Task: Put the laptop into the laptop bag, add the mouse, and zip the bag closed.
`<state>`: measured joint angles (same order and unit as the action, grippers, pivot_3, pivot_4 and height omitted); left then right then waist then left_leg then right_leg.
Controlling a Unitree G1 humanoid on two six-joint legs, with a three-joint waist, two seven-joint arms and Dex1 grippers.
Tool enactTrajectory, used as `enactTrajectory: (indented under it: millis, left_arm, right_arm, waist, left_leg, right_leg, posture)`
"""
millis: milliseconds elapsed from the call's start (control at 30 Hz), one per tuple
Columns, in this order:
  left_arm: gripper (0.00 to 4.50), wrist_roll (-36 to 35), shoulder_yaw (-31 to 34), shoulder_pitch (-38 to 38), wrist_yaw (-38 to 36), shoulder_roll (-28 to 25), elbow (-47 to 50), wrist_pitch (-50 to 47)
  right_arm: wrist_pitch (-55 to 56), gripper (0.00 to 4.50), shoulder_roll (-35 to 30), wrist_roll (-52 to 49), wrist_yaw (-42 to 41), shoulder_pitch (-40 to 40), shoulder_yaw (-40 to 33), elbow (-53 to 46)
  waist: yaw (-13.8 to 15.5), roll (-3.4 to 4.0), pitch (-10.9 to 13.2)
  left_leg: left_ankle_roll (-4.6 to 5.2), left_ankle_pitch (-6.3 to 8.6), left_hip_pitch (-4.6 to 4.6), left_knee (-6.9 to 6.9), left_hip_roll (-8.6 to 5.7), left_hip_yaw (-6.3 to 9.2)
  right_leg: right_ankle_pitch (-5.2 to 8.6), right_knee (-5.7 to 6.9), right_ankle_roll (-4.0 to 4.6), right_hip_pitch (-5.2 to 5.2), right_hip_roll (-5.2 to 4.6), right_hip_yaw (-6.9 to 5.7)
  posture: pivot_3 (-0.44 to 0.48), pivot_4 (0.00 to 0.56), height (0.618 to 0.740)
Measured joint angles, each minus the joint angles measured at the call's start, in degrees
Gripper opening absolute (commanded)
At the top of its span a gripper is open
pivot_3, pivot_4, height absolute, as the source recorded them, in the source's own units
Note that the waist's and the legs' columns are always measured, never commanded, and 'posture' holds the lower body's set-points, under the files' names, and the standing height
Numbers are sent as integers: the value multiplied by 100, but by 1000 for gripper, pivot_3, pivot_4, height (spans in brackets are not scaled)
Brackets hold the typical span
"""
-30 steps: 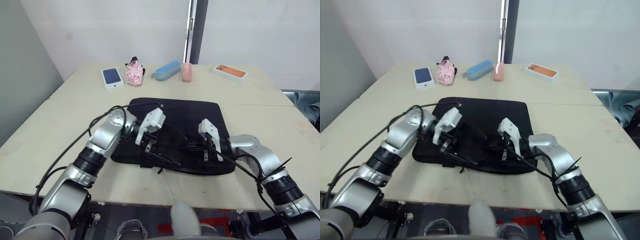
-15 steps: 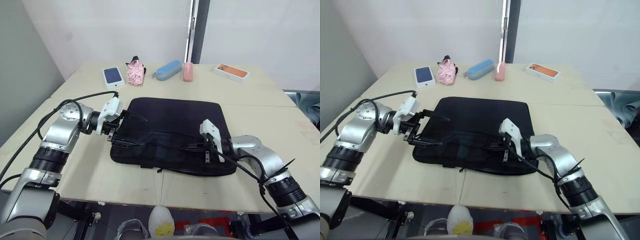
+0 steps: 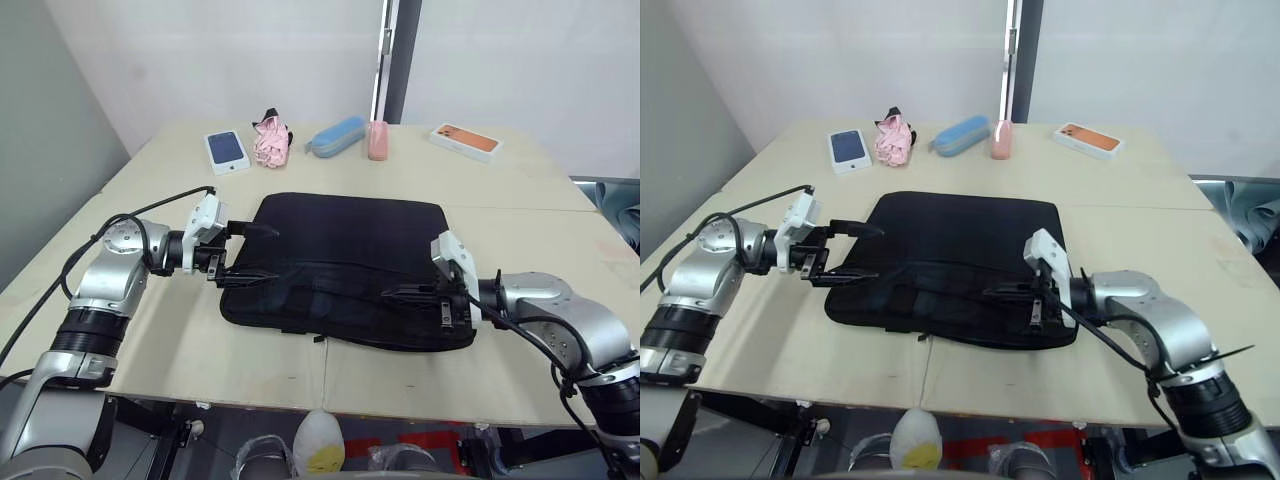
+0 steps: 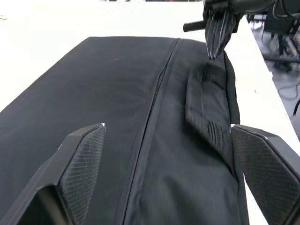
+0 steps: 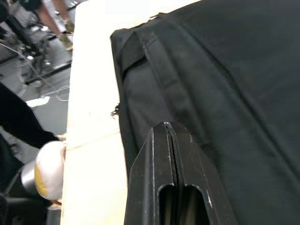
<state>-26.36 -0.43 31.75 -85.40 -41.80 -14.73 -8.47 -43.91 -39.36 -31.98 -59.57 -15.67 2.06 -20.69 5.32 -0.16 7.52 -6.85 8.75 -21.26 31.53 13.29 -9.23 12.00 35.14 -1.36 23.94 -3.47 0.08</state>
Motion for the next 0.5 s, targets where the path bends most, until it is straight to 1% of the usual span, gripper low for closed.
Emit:
enactTrajectory:
  millis: [100, 300, 500]
  left_arm:
    - [4449, 19, -1, -76, -57, 1, 31, 60]
    - [4449, 238, -21, -242, -267, -93, -125, 357]
    - [4449, 236, -16, -229, -204, -95, -178, 331]
  right_arm:
    - [-64, 0, -84, -43, 18, 5, 19, -58]
    - [-135, 0, -667, -425, -260, 379, -46, -696]
    - [-102, 0, -934, -515, -310, 670, -169, -818]
  waist:
    - [-7, 4, 16]
    - [44, 0, 35]
    - [48, -1, 35]
  left_leg:
    - [-1, 0, 0, 0, 2, -3]
    - [1, 0, -4, 0, 1, -5]
    - [1, 0, -2, 18, 1, -3]
  right_leg:
    - [1, 4, 2, 4, 2, 4]
    - [1, 2, 1, 5, 0, 3]
    - [1, 22, 1, 5, -1, 6]
  posture:
    - [0, 150, 740]
    - [0, 150, 740]
    - [0, 150, 740]
